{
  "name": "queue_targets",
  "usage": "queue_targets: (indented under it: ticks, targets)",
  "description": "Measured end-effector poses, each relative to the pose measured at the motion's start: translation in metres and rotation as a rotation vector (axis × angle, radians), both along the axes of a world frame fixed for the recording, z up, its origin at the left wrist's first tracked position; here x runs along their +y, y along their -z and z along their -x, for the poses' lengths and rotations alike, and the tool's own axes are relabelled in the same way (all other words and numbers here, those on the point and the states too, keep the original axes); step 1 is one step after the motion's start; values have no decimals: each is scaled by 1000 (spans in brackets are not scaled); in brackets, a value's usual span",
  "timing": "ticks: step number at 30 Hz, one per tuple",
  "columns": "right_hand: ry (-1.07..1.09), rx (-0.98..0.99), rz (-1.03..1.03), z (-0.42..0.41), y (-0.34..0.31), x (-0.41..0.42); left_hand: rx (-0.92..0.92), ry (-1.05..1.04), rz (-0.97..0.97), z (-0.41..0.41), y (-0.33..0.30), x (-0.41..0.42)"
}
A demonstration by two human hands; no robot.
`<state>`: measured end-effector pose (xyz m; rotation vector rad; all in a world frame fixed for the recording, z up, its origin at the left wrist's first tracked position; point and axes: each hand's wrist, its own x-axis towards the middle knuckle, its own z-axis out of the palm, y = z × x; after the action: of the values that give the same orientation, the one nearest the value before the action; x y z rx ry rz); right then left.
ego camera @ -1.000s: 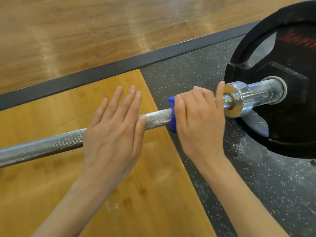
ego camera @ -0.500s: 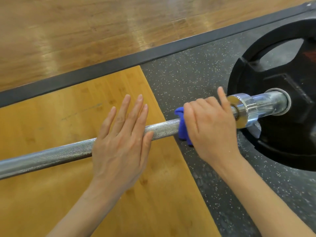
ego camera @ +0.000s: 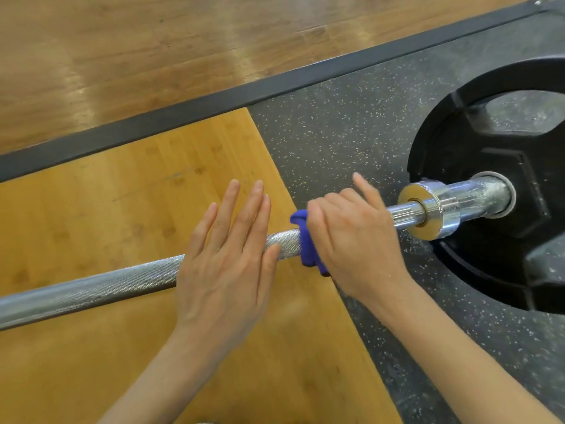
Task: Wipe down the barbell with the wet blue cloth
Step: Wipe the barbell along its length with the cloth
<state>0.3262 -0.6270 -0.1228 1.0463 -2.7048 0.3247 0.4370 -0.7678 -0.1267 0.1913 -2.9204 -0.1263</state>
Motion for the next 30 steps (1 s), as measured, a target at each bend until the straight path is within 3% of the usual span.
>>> queue_targets:
  ticks: [5,13,16,20,25,30]
  targets:
    - [154,-92,209,-40,18,34,-43,9,-87,-8,-5,5]
    - [98,99,165,-31,22,30,-185,41,-90,2,-7,-9]
    - [110,70,52,-20,3,16,-185,57,-73,-1,-5,-6]
    - [157,-187,-322,-3,-17,-2,-161,57,-55,-9,-9,-1]
    - [97,-32,162,-50,11,28,-119,55,-63,-21,-8,4]
    - [119,30,160,-57,18,28,-111,44,-69,-26,-5,10]
